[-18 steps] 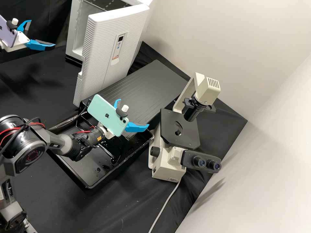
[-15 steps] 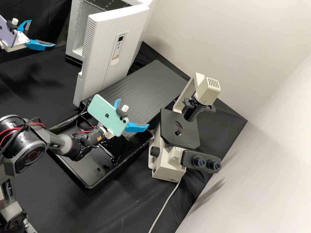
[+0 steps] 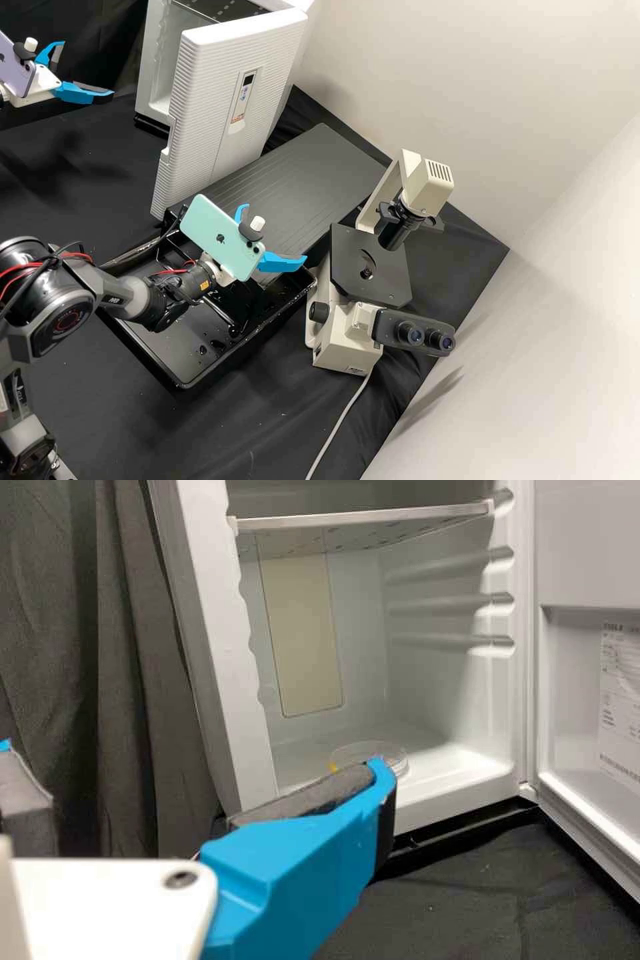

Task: Close the incubator door

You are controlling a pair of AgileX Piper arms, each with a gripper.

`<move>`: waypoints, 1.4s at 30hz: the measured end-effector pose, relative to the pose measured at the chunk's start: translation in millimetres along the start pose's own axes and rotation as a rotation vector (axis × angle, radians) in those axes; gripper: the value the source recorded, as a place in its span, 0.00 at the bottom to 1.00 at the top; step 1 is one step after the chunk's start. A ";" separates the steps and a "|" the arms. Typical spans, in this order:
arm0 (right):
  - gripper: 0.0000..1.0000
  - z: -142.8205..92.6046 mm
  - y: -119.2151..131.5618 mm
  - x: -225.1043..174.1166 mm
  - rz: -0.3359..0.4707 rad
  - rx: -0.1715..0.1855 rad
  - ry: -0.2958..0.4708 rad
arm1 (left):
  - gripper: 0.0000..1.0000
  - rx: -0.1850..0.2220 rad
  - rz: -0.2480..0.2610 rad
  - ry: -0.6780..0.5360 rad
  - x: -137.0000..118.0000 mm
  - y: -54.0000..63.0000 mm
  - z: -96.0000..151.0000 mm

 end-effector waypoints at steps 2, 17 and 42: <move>1.00 -3.3 2.9 3.7 0.010 0.006 0.014 | 1.00 0.000 0.000 0.000 0.0 0.0 0.0; 1.00 -59.9 45.3 82.6 0.177 -0.034 0.225 | 1.00 0.000 -0.001 0.000 0.0 -0.1 0.0; 1.00 -169.8 54.4 172.2 0.120 -0.209 0.610 | 1.00 0.000 -0.001 0.000 0.0 -0.1 0.0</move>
